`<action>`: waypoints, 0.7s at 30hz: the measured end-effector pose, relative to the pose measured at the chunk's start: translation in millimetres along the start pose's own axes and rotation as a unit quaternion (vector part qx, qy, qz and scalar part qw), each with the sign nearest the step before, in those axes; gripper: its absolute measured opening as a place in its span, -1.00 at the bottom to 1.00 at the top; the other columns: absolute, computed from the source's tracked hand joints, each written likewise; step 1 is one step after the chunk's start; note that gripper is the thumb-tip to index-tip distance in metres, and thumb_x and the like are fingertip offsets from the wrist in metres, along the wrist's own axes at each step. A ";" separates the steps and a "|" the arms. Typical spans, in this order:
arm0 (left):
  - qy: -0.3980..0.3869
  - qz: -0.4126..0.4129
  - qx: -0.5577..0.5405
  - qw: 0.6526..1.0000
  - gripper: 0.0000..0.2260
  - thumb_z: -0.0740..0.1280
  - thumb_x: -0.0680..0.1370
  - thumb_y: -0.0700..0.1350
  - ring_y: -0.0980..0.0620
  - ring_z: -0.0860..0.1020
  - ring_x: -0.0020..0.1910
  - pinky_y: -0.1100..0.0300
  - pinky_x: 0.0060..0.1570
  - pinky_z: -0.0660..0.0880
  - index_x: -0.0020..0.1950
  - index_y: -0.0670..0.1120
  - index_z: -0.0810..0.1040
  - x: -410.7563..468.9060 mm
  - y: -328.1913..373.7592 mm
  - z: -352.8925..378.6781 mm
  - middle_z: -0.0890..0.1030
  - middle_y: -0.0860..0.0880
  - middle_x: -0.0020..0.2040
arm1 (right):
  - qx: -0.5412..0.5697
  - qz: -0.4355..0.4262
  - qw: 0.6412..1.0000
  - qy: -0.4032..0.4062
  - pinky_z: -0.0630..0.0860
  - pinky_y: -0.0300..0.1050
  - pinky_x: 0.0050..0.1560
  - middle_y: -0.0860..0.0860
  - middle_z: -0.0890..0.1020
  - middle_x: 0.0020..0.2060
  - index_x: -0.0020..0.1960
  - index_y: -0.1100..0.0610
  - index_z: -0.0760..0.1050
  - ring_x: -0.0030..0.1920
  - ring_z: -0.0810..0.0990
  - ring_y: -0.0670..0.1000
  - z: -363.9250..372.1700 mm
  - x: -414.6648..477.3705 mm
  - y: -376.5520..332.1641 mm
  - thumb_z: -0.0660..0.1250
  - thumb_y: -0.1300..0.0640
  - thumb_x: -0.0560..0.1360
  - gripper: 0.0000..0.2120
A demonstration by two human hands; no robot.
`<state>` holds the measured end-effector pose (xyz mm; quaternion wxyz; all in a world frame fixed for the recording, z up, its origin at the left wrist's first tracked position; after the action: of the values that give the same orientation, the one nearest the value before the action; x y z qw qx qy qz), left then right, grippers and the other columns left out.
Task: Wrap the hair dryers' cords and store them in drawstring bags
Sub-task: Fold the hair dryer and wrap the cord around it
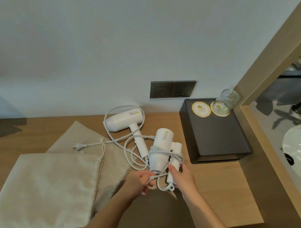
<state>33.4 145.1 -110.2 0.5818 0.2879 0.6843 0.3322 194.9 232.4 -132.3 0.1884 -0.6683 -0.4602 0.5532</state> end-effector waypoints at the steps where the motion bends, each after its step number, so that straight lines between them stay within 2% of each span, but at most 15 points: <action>1: -0.003 -0.005 -0.007 1.000 -0.73 0.11 0.63 -0.16 0.09 0.46 -0.36 0.24 -0.31 0.46 0.02 -0.02 0.61 -0.5 -0.5 1.6 0.65 -0.06 -0.16 | -0.015 -0.001 1.000 -0.001 0.62 -0.01 -0.05 0.01 0.62 -0.04 0.27 -0.01 0.43 -0.07 0.63 0.02 -1.2 1.2 0.6 0.35 0.02 0.55 -0.68; 5: -0.013 -0.002 -0.009 1.000 -0.73 0.11 0.63 -0.14 0.07 0.47 -0.31 0.23 -0.28 0.46 0.06 0.00 0.62 -4.0 1.0 4.4 0.67 -0.04 -0.15 | -0.046 -0.009 0.999 0.014 0.50 -0.18 -0.21 0.06 0.62 0.02 0.33 0.08 0.44 -0.09 0.60 0.00 -7.7 5.2 -2.5 0.33 0.04 0.56 -0.64; 11: -0.017 0.032 0.043 0.998 -0.70 0.12 0.61 -0.17 0.09 0.47 -0.29 0.29 -0.29 0.44 0.11 0.04 0.63 -12.6 0.5 2.5 0.68 -0.03 -0.12 | -0.028 0.003 0.999 0.028 0.60 0.02 0.04 0.05 0.63 0.01 0.30 0.10 0.48 -0.04 0.62 0.04 -9.2 9.9 3.5 0.34 0.04 0.55 -0.66; 17: -0.027 0.013 0.072 0.997 -0.78 0.21 0.56 -0.18 0.12 0.50 -0.31 0.28 -0.28 0.45 0.13 -0.03 0.59 -9.8 -10.8 -4.3 0.69 0.01 -0.09 | -0.066 -0.002 0.997 0.039 0.59 0.07 0.11 0.06 0.63 0.08 0.34 0.09 0.44 0.03 0.62 0.07 -9.1 7.4 4.2 0.33 -0.01 0.55 -0.60; 21: -0.042 0.034 0.130 0.990 -0.80 0.27 0.46 -0.02 0.14 0.51 -0.33 0.24 -0.22 0.44 0.00 0.03 0.62 -6.6 -14.2 -3.3 0.62 0.05 -0.29 | -0.075 0.009 0.996 0.037 0.57 0.07 0.13 0.06 0.60 0.18 0.44 0.03 0.34 0.10 0.60 0.10 -10.8 3.4 5.2 0.33 0.01 0.55 -0.52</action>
<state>31.1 130.8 -117.1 0.5563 0.3978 0.6863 0.2474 206.8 235.4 -134.7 0.1491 -0.7048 -0.4871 0.4936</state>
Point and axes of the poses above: each hand's wrist, its own x-axis towards the middle knuckle, its own z-axis out of the palm, y = z × x, the point moved 8 cm from there along x, towards the middle knuckle
